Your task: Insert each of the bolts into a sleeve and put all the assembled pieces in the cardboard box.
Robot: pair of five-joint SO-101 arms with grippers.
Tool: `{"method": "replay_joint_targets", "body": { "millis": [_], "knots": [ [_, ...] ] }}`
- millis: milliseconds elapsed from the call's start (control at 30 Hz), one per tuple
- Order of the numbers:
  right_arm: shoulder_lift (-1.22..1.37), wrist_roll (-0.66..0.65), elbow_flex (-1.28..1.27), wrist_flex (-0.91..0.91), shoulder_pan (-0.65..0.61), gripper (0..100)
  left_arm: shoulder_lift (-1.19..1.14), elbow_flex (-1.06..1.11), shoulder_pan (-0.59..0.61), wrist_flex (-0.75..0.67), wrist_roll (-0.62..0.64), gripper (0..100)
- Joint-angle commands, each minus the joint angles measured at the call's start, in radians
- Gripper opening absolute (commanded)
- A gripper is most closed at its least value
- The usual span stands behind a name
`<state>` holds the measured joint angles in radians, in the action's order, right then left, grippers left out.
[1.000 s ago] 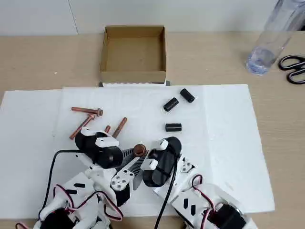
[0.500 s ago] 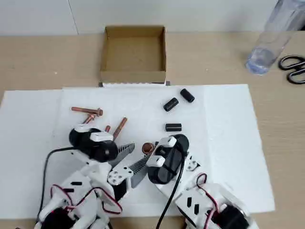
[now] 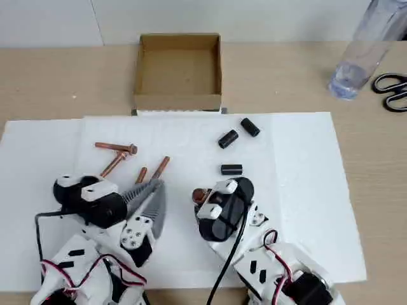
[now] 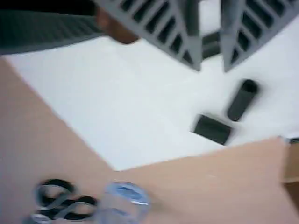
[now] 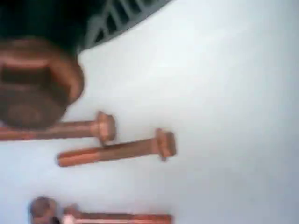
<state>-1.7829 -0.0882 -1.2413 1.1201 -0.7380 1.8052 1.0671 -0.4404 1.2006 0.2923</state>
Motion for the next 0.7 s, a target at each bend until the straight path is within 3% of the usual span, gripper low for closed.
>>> {"method": "replay_joint_targets", "body": {
  "millis": [0,200,333,500,667],
  "knots": [
    [-0.012,0.0,0.005,-0.018,0.102,0.3,0.006,-0.022,0.137,-0.006,-0.064,1],
    [-0.012,0.002,0.005,-0.018,0.266,0.3,0.009,0.114,0.413,-0.009,-0.18,1],
    [-0.012,0.035,0.003,-0.016,0.374,0.3,0.009,0.232,0.523,-0.009,-0.236,1],
    [-0.012,0.118,-0.028,0.007,0.486,0.3,0.011,0.358,0.56,-0.021,-0.241,1],
    [-0.012,0.152,-0.049,0.019,0.503,0.3,0.011,0.458,0.555,-0.061,-0.244,1]
  ]
}}
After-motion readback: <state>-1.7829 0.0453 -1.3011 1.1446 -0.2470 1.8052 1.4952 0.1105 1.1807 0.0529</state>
